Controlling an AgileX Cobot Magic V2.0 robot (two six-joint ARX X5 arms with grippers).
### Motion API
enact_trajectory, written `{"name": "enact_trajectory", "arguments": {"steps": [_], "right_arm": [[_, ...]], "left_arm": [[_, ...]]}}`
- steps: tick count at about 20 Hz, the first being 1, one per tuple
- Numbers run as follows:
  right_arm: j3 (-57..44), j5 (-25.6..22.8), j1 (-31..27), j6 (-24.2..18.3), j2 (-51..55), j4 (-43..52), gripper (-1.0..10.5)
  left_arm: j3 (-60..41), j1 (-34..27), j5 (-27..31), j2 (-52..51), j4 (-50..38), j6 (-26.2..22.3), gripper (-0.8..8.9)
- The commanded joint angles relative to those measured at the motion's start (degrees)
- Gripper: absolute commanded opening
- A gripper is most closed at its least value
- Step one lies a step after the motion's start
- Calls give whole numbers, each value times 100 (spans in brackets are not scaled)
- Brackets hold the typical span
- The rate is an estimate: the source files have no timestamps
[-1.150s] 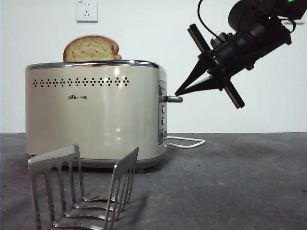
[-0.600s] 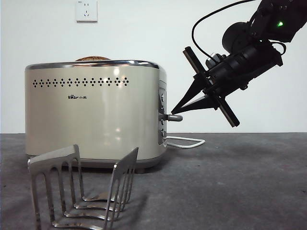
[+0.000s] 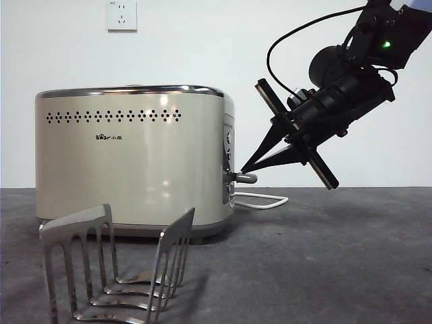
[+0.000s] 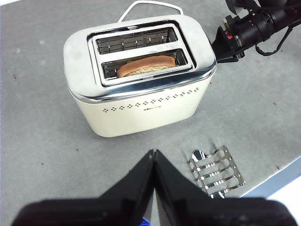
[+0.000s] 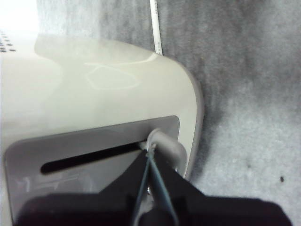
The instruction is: Pick up a slice of bread from the rack,put the bread on the toaster,press the button
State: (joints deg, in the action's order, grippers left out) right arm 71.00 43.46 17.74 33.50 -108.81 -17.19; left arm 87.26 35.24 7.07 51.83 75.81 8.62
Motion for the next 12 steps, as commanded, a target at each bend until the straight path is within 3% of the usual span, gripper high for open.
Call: {"name": "enact_trajectory", "arguments": {"steps": [1,12], "right_arm": [[-269,-439,37,-101,-352,-400,-7],[-264,-450,31,-98,122,-31,-7]], "left_arm": [[-50,-17,0,-24,-17,-26,-8],[-50,-17,0,-20,-17,-136,-8]]}}
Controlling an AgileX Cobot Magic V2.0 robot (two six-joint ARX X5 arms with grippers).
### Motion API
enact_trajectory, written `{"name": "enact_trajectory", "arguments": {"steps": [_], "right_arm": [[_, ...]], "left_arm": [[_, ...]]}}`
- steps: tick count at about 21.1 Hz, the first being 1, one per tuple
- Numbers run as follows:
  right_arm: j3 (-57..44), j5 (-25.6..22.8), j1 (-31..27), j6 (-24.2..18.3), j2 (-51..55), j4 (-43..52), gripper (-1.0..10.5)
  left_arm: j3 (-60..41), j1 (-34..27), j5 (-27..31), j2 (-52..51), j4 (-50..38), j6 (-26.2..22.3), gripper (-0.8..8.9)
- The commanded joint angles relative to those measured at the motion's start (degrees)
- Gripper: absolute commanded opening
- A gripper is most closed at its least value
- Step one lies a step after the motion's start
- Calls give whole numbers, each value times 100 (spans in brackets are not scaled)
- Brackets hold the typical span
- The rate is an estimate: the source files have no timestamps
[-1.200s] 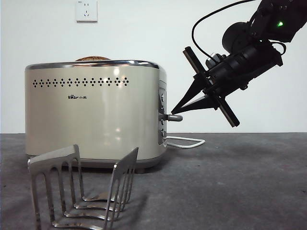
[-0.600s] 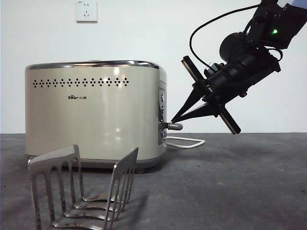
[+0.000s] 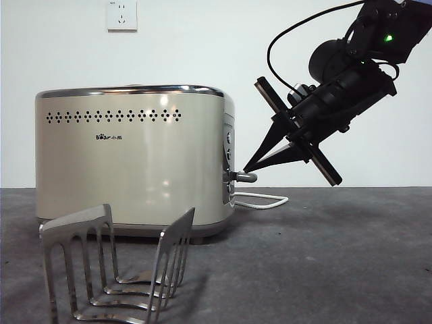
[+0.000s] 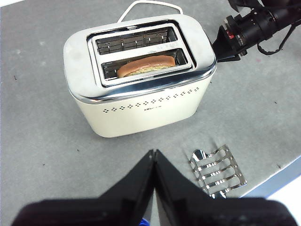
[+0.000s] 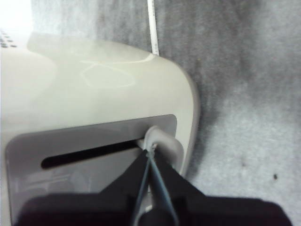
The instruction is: Pick up a slice of bread from the rack,put the bread on the toaster,press the button
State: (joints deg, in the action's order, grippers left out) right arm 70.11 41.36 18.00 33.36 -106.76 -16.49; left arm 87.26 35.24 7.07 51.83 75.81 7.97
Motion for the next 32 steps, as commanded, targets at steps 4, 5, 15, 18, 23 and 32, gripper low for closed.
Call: {"name": "enact_trajectory", "arguments": {"steps": [4,5,15,18,23,32], "right_arm": [[-175,-236,4,-98,286,20,-7],[-175,-234,4,-120,385,17,-7],[-175,-221,4,-299,1788,-297,-7],[-175,-393,4,-680,2459,-796,-6],[-173,-1421,2,-861,3930,-1558,-2],[374,-4249,-2,-2608,5602,-3209,-1]], "left_arm": [[-50,-17,0,-22,-17,-72,-8],[-50,-17,0,-22,-17,-72,-8],[-50,-17,0,-22,-17,-247,-8],[-50,-17,0,2,-17,-247,-3],[-50,-17,0,116,-20,-245,-3],[-50,-17,0,953,-20,-245,-3]]}}
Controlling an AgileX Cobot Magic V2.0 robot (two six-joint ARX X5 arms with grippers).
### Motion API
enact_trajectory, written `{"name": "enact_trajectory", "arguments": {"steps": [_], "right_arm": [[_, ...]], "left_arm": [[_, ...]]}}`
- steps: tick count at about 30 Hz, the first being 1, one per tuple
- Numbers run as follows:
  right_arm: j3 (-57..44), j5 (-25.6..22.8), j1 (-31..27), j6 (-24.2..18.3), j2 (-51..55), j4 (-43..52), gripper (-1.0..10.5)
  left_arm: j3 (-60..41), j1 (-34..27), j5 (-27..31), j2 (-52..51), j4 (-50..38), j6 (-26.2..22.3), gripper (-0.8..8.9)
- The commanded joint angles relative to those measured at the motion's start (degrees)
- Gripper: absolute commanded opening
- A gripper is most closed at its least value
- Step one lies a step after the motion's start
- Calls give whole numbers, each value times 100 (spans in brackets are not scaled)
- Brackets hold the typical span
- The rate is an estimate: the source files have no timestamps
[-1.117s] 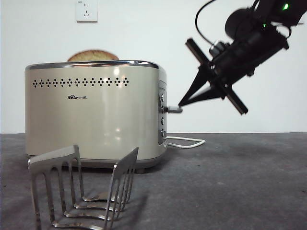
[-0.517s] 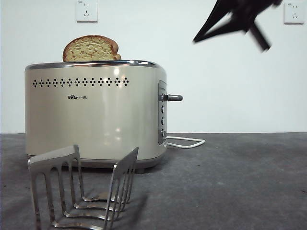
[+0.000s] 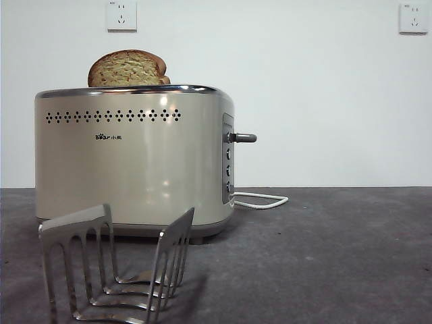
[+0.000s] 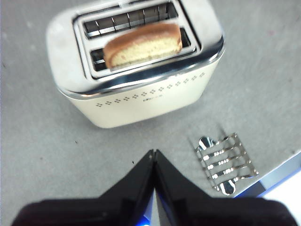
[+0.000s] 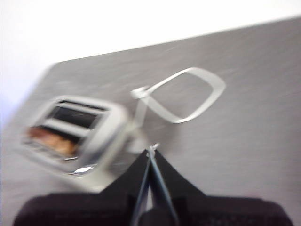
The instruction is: Pick up a slice of bread from the rack,put the bread on the toaster,press the button
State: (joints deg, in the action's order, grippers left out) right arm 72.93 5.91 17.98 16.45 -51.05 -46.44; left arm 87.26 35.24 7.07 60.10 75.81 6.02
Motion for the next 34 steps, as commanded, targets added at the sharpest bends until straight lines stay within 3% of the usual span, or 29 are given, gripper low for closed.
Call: {"name": "enact_trajectory", "arguments": {"steps": [1,6,10,16,23,26,28,34], "right_arm": [[146,-1060,0,-1137,39,-341,-1],[310,-2796,0,-1287,-17,-914,-1],[310,-3440,0,-1285,-94,-1364,0],[310,-3504,0,-1283,-304,-2253,0],[310,-3488,0,-1283,-649,-2896,0],[310,-3488,0,-1281,-789,-2861,0],[310,-3488,0,-1279,-881,-2841,0],[310,-3488,0,-1268,-1097,-2839,0]], "left_arm": [[-50,-17,0,210,-20,-50,-3],[-50,-17,0,678,-20,-50,-3],[-50,-17,-2,859,-20,-50,-3],[-50,-103,-2,914,-20,-50,-3],[-50,-745,0,629,-22,-79,-3],[-114,-1263,0,400,-203,-625,-3],[-348,-1666,0,155,-807,-831,-3],[-2157,-2793,2,-1064,-4159,-879,-3]]}}
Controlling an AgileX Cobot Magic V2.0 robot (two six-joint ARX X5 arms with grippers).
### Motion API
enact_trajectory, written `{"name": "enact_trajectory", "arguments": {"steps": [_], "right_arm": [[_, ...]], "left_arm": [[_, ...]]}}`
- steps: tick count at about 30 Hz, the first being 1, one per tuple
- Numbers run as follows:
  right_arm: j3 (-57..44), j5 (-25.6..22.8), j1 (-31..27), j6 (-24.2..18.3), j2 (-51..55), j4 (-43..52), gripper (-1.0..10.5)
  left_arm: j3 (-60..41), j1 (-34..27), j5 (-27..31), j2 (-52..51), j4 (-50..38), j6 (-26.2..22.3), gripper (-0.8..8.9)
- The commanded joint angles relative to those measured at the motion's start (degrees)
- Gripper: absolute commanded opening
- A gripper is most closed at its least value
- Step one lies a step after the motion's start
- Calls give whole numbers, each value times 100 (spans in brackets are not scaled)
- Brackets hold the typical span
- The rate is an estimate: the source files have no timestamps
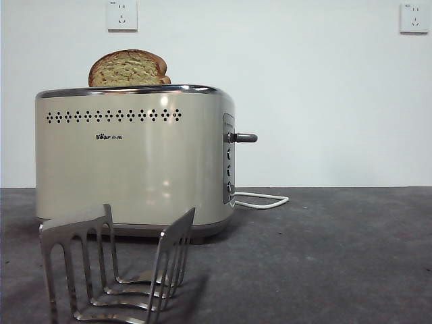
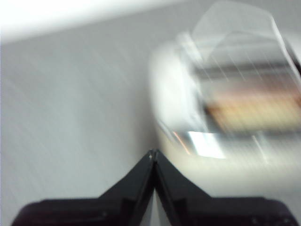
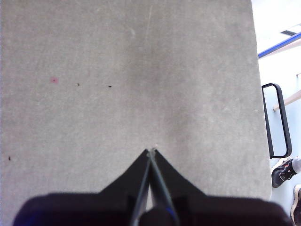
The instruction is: Pick up a slice of bread from the rack,put the bread on the toaster,press the button
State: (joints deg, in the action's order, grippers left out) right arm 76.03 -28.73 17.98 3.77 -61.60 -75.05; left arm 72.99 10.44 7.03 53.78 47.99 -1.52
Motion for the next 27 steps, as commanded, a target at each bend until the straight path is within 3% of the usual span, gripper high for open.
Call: {"name": "enact_trajectory", "arguments": {"steps": [1,5,9,19,27], "right_arm": [[0,-24,0,2,-74,24,0],[0,-24,0,2,-164,26,0],[0,-24,0,0,-199,39,0],[0,-22,0,0,-199,42,0],[0,-24,0,0,-199,42,0]], "left_arm": [[-1174,-474,4,-693,-2035,-125,-3],[-2658,-811,9,-1484,-3877,-127,-3],[-4037,-1019,9,-2236,-4848,-133,-3],[-6618,-1043,-26,-3580,-5062,-103,-3],[-7243,-1036,-715,-4374,-4975,-114,-3]]}}
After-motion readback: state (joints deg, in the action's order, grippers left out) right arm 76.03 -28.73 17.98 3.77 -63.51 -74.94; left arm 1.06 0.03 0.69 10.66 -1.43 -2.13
